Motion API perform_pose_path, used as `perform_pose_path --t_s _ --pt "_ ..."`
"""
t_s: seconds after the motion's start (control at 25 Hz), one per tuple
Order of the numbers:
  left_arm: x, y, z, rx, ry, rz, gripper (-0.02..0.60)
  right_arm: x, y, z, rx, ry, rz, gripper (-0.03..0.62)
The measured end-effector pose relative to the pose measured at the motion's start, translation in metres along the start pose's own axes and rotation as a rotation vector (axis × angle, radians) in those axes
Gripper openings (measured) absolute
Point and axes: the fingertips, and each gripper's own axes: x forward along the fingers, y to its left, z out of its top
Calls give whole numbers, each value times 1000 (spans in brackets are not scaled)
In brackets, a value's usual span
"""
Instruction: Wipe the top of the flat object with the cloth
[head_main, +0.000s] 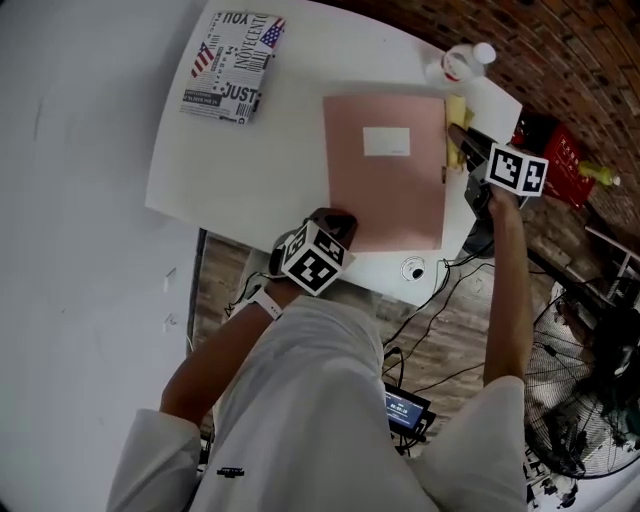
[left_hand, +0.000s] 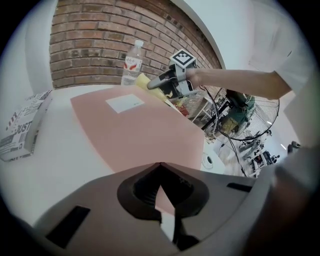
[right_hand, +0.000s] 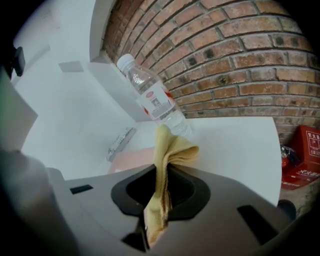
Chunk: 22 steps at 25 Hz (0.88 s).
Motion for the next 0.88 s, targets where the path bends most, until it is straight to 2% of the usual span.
perform_pose_path --t_s 0.12,0.36,0.48,0.56,0.88 --pt "0 0 -1 -1 1 2 10 -4 11 15 -13 -67 0 55" --pt "-1 1 -1 -3 -4 8 11 -25 47 15 -101 -113 32 55" --pt "-2 3 -2 -46 -25 3 11 -43 69 8 -136 -140 49 55" --pt "-5 3 0 -79 -48 2 11 -55 84 4 -160 -163 56 55" --pt "-40 -10 39 -55 -198 24 11 -110 135 -15 -239 -265 40 55"
